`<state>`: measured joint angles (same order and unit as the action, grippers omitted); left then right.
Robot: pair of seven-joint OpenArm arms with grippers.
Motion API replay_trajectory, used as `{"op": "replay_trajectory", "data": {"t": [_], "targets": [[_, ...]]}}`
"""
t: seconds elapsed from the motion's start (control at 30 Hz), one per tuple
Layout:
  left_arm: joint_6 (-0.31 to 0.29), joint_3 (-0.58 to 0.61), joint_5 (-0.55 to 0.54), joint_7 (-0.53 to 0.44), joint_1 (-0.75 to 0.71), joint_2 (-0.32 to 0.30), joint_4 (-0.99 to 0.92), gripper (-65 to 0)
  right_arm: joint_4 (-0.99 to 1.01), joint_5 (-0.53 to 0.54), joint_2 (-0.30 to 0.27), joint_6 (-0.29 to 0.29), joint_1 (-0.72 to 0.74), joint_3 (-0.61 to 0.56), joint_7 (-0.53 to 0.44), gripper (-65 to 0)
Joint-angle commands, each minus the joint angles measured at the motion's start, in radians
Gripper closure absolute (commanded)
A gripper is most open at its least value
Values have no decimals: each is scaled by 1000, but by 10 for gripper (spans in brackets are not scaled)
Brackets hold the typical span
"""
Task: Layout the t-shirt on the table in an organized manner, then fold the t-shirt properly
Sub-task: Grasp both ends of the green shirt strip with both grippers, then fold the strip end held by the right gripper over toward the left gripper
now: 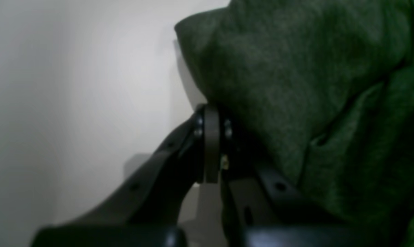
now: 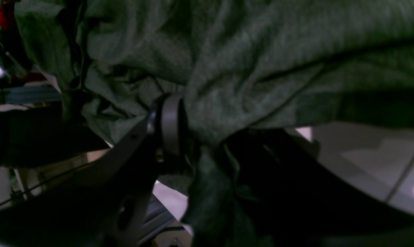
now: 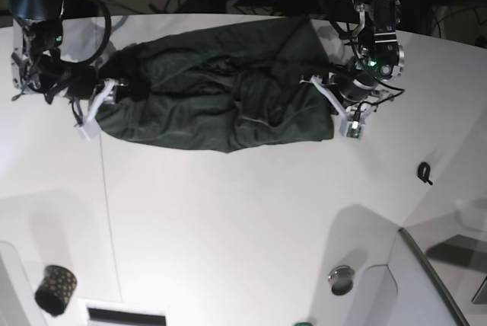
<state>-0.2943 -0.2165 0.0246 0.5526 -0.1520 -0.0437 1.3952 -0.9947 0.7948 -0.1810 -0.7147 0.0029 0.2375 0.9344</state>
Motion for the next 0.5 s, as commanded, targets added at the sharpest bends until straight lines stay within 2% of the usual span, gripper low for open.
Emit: {"op": "replay_trajectory", "data": {"t": [0.0, 0.07, 0.13, 0.3, 0.4, 0.47], "targets": [[0, -1, -7, -18, 12, -5, -1, 0, -8, -15, -7, 17, 12, 0, 2, -167], [0, 1, -7, -19, 38, -3, -29, 0, -8, -15, -7, 17, 22, 0, -1, -56], [0, 1, -7, -21, 55, -3, -64, 0, -8, -15, -10, 17, 39, 0, 2, -2], [0, 1, -15, -22, 87, 0, -81, 0, -16, -15, -13, 17, 58, -2, 25, -6], [0, 1, -7, -22, 105, 28, -84, 0, -54, -16, -7, 17, 52, -2, 31, -6], [0, 1, -7, -22, 108, 43, -84, 0, -111, -16, 2, 62, 38, -2, 33, -6]]}}
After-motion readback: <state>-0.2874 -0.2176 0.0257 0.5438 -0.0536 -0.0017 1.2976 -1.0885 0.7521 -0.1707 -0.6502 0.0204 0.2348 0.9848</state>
